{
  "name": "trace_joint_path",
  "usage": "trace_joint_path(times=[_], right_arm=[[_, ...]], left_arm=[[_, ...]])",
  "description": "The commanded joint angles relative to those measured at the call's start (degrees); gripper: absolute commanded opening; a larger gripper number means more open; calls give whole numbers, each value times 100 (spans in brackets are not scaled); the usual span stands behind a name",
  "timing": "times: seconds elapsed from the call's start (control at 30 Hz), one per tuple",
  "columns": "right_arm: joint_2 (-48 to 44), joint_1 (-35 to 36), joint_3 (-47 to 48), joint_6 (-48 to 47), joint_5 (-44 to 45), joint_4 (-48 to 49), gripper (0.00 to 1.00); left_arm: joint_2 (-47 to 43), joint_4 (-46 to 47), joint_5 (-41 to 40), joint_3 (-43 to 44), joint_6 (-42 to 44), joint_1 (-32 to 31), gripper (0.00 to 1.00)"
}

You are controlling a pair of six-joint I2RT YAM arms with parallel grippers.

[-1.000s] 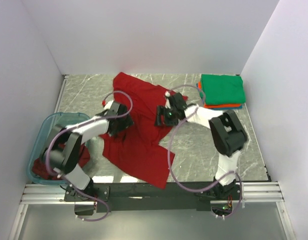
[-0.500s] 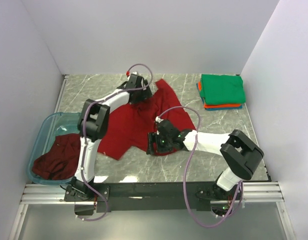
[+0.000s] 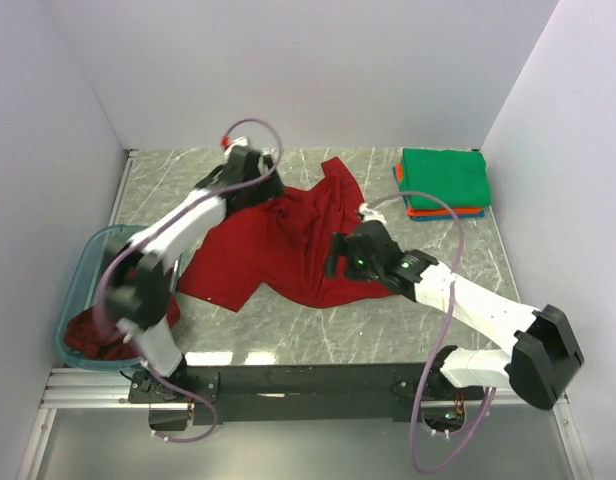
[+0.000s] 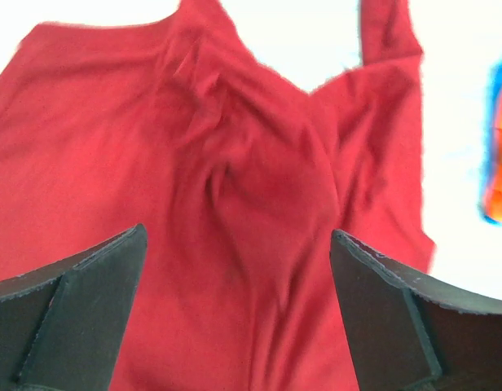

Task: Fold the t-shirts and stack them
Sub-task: Flatten the tshirt out

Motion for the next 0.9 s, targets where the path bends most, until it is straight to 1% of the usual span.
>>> trace_joint_path(times=[0.0, 0.03, 0.07, 0.1, 0.13, 0.17, 0.27, 0.4, 0.43, 0.53, 0.67, 0.87], right_arm=[[-296, -534, -672, 31, -339, -44, 94], [-297, -650, -760, -5, -438, 9, 94], [-280, -790, -831, -84, -535, 53, 94], [-201, -1000, -832, -232, -632, 88, 94], [-140, -1046, -814, -277, -659, 115, 94], [-78, -1099, -797, -339, -772, 202, 94], [326, -1310, -692, -445, -992, 326, 94], [967, -1512, -507, -489, -1212, 502, 94], [1230, -1547, -463, -463, -1221, 511, 94], [1635, -1688, -392, -445, -1300, 572, 94], [1900, -1960, -445, -488, -1424, 616, 94], [2032, -2487, -594, -603, -1476, 564, 93]], left_arm=[[-1314, 66, -423, -1227, -459, -163, 99], [-1874, 197, -467, -1587, -581, -198, 99], [-2132, 285, -415, -2278, -765, -225, 99], [-2378, 399, -354, -2598, -828, -251, 99], [-2746, 461, -301, -2871, -1003, -252, 99], [-2897, 471, -257, -3309, -1074, -260, 100], [-3276, 444, -256, -3882, -1267, -295, 99], [-3496, 488, -405, -4218, -1304, -295, 100], [-3479, 471, -423, -4236, -1277, -295, 99], [-3287, 427, -432, -4280, -1329, -295, 99], [-3005, 663, -160, -4499, -1382, -295, 99], [-2469, 1103, 314, -4509, -1400, -313, 100]])
